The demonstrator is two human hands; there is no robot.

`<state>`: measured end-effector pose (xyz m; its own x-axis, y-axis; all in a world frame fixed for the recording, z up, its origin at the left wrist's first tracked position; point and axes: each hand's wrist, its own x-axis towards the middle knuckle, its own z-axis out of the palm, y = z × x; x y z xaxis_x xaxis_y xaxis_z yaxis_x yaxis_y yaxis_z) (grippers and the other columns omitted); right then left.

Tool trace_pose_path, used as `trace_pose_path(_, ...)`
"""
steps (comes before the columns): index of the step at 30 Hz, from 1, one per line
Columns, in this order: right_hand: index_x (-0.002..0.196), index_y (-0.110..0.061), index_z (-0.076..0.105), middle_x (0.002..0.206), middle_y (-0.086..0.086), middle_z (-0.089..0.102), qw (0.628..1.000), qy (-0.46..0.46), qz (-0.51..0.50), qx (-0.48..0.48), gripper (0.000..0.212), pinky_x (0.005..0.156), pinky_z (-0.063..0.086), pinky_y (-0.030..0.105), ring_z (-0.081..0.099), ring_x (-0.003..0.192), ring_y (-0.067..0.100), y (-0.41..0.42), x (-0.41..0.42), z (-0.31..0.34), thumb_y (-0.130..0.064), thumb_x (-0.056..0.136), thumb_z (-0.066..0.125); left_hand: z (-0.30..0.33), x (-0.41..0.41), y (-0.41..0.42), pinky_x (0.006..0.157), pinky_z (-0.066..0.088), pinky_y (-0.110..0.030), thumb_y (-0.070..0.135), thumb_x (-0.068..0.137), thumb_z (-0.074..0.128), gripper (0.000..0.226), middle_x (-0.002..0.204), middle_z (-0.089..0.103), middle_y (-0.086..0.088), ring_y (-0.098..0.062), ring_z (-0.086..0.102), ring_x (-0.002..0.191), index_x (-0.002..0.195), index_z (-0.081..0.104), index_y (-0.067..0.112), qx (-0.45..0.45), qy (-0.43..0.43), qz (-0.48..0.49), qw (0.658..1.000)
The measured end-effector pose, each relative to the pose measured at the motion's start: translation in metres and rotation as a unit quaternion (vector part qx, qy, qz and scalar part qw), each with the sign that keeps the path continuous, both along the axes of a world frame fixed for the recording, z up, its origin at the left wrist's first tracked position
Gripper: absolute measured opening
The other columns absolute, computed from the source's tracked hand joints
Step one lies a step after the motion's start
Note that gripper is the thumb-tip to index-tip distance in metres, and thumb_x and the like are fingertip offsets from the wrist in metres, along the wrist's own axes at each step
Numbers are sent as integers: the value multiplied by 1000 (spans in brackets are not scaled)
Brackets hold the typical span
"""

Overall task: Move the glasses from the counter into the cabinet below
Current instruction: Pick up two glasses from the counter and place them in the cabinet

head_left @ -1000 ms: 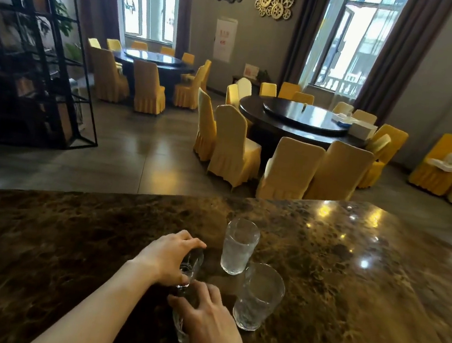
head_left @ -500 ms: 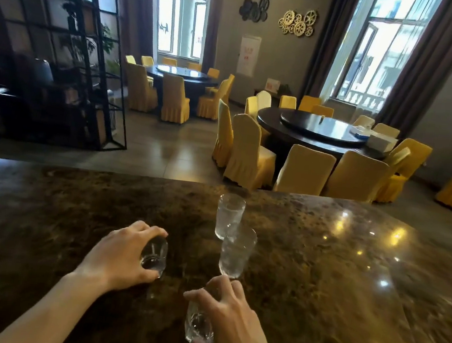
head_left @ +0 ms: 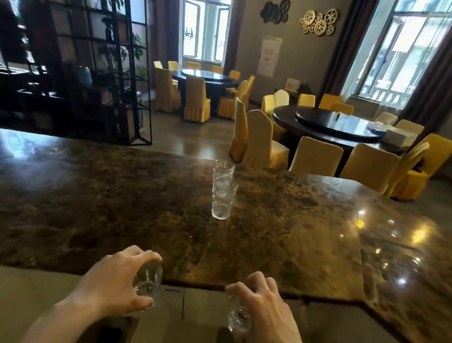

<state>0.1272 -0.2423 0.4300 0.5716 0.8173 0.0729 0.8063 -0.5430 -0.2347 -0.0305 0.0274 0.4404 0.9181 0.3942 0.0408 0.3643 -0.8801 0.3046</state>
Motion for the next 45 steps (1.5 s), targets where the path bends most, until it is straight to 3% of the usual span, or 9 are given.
trace_pose_path(14,138,-47,48,132,-8,41,998,-12,-55,-5,69,84,57,27,40,119,14,12,-49,-12,-41,78,83,-36,-67,-11,92,51,-23,55,69,81,78,134,48,23,-5,54,113,137,44,49,-21,-15,6,1000)
trace_pose_path(21,135,-48,46,133,-9,37,996,45,-65,-39,69,83,60,30,38,123,15,17,-85,-75,-38,77,82,-108,-99,-4,92,52,-26,59,67,78,78,128,47,26,-4,54,109,135,40,51,-77,20,6,997)
trace_pose_path(26,136,-49,39,138,-6,33,988,104,-89,-76,59,83,59,33,34,128,22,16,-112,-160,-40,86,69,-196,-128,-5,94,52,-27,62,72,73,79,139,37,23,-7,55,112,140,33,54,-152,84,15,985)
trace_pose_path(30,135,-46,38,149,-2,27,978,149,-103,-100,51,90,55,36,30,137,28,16,-124,-252,-44,91,65,-284,-136,-4,105,40,-23,47,81,75,76,147,28,19,-5,46,121,143,31,53,-217,112,37,969)
trace_pose_path(33,140,-49,36,153,-6,21,970,190,-113,-98,55,99,50,35,26,139,26,18,-121,-327,-47,92,63,-345,-127,-7,99,40,-19,40,82,76,65,147,37,11,-6,51,114,140,45,42,-194,146,57,968)
trace_pose_path(36,144,-47,35,159,-1,15,964,211,-116,-114,60,104,46,34,17,144,26,22,-111,-405,-48,92,64,-418,-113,-5,91,53,-32,34,72,86,66,137,52,5,-19,61,110,132,58,30,-160,116,52,979)
trace_pose_path(41,145,-45,35,145,0,26,967,188,-106,-132,71,99,49,35,24,139,27,37,-80,-527,-43,86,75,-555,-72,12,73,39,2,18,65,94,71,121,58,1,-11,61,93,127,61,21,-206,107,53,971)
trace_pose_path(43,144,-40,41,143,1,32,974,166,-105,-117,73,90,52,32,33,133,26,52,-67,-576,-42,82,79,-611,-53,25,67,40,-2,31,68,91,71,119,52,6,-2,50,94,129,55,28,-190,102,60,974)
trace_pose_path(45,143,-39,45,141,1,39,974,169,-114,-102,69,89,53,32,37,129,25,72,-52,-626,-39,83,79,-665,-31,40,67,38,-11,44,68,88,74,118,46,9,-6,46,94,130,48,38,-178,111,95,973)
